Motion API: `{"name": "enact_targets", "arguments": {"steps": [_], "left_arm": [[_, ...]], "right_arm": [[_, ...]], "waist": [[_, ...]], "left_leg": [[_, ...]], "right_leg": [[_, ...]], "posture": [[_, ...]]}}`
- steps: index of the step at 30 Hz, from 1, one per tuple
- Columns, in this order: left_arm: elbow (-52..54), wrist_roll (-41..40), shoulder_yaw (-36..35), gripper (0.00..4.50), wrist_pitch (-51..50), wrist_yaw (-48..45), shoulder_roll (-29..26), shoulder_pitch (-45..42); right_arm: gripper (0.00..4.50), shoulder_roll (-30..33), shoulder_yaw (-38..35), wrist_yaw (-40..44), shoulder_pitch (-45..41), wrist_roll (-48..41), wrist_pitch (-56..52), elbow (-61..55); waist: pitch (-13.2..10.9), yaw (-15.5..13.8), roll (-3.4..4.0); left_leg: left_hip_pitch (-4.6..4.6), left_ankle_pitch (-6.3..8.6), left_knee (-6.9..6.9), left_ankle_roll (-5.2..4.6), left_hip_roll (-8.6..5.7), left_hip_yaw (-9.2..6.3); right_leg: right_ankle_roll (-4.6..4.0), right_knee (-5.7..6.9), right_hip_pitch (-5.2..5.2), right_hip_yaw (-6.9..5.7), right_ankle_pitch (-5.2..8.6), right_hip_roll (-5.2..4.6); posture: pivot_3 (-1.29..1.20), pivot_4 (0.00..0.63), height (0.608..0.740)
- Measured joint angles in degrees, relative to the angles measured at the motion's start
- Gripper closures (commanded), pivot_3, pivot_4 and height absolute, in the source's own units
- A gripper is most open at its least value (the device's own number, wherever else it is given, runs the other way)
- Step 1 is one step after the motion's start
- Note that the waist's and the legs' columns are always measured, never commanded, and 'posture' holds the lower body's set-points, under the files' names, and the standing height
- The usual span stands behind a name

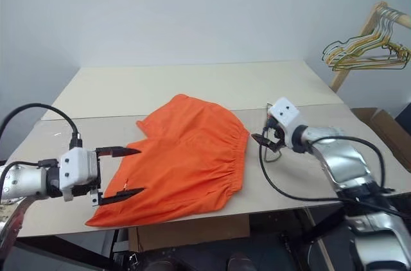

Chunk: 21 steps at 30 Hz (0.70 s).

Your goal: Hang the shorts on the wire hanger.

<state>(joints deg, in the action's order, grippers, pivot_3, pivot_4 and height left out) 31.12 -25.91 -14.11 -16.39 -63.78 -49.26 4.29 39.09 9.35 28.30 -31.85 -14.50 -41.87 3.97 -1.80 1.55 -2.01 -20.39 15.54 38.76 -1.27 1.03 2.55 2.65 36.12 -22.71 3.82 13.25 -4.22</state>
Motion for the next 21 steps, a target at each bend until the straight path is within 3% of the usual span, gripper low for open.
{"name": "enact_targets", "arguments": {"steps": [4,8,21], "left_arm": [[0.61,-2.63,1.10,0.07,-1.25,-0.01,0.01,-1.07],[0.47,-3.19,1.79,0.07,-1.16,-0.15,-0.02,-2.27],[-0.46,-2.40,2.20,0.07,-0.55,-0.82,-0.69,-1.80]], "right_arm": [[0.00,-7.86,-2.00,-8.08,-3.06,1.58,-6.83,7.30],[0.00,-13.23,-3.48,-12.65,-7.72,3.93,-7.16,15.64],[0.00,-19.06,-6.47,-12.68,-11.43,5.48,-3.96,30.13]], "waist": [[0.00,0.80,0.06],[0.01,2.31,0.07],[0.00,4.38,0.09]], "left_leg": [[-0.73,-0.02,0.19,0.01,-0.12,0.00],[-0.76,-0.02,0.20,0.01,-0.17,-0.04],[-0.74,-0.01,0.14,0.00,-0.15,-0.25]], "right_leg": [[0.17,0.02,-0.59,0.00,-0.11,-0.05],[0.27,-0.08,-0.57,0.04,-0.19,-0.09],[0.29,-0.09,-0.56,0.01,-0.19,-0.05]], "posture": [[-0.06,0.000,0.740],[-0.05,0.000,0.740],[-0.04,0.000,0.740]]}}
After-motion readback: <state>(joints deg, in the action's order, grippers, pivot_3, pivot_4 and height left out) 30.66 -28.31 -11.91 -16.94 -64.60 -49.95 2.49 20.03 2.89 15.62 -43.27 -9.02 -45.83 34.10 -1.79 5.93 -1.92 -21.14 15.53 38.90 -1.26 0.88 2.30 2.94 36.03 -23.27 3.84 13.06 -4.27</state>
